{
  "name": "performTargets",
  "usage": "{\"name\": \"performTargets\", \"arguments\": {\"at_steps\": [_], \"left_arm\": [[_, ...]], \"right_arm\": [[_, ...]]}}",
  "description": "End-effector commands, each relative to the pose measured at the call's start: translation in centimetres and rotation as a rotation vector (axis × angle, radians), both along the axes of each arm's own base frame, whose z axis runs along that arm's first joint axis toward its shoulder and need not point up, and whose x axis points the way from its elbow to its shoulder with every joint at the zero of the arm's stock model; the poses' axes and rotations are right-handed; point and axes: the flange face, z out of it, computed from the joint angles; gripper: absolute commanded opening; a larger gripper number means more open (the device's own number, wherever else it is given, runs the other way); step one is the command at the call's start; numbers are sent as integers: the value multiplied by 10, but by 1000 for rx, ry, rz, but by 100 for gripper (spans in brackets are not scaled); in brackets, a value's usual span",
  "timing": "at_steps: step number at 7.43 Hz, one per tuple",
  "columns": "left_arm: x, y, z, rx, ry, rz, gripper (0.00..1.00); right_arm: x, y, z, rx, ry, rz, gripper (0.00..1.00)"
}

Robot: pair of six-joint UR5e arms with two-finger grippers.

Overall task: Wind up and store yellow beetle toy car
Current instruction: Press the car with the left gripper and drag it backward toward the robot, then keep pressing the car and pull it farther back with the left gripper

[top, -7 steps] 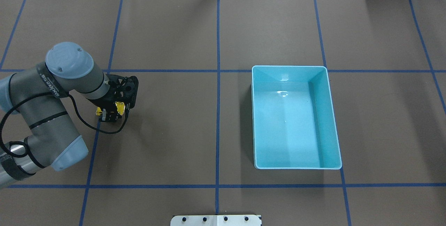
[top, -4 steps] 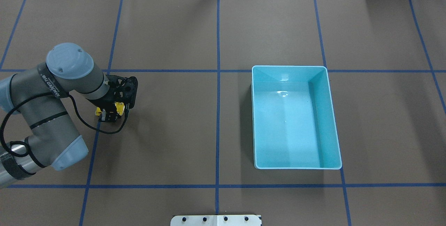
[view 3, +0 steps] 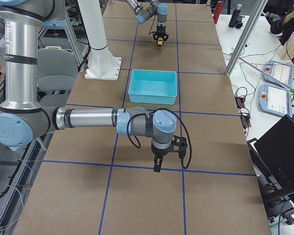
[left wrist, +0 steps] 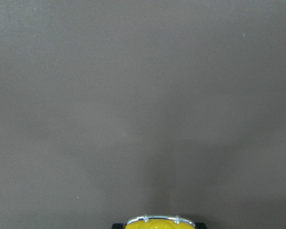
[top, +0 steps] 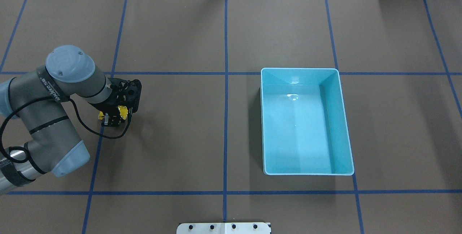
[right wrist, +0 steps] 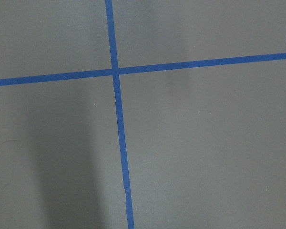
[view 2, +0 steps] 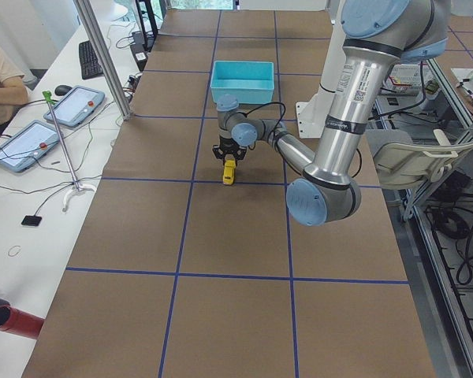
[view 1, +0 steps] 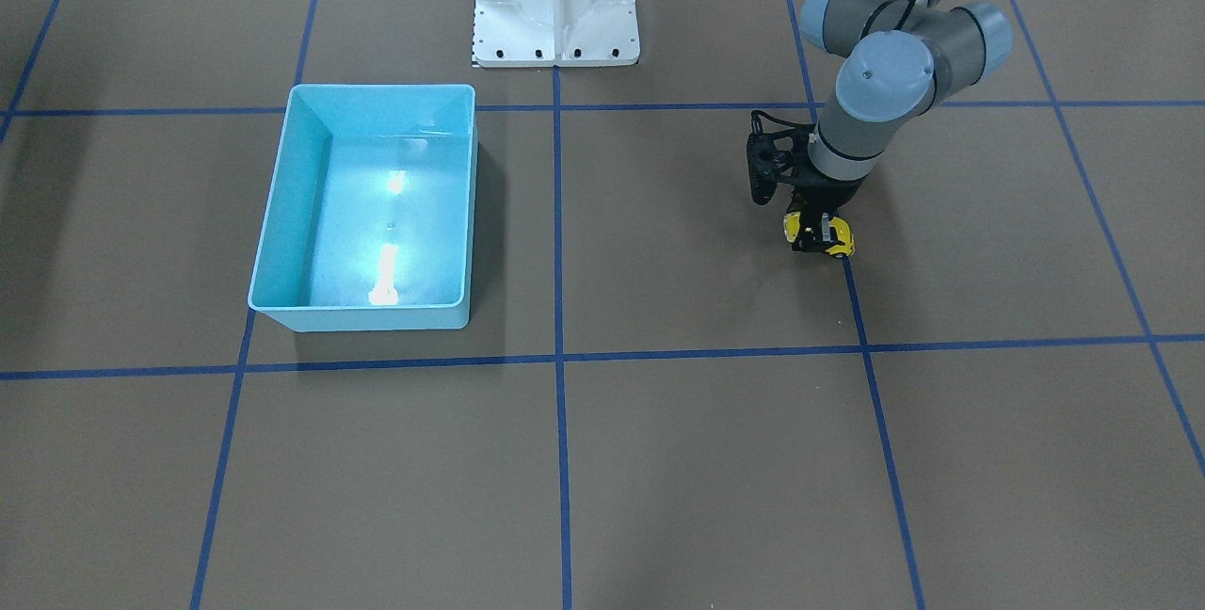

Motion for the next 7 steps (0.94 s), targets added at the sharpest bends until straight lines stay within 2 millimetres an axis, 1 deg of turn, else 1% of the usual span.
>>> {"name": "performTargets", "arguments": {"at_steps": [1, 5, 7], "left_arm": [[-1, 1, 4, -2, -3, -1, 0], [-4, 4, 13, 10, 13, 0, 0], [-8, 6, 22, 12, 16, 0, 0]], "right_arm": [[0, 0, 0, 0, 1, 0, 100], [0, 0, 0, 0, 1, 0, 100], [0, 0, 0, 0, 2, 0, 100]]}}
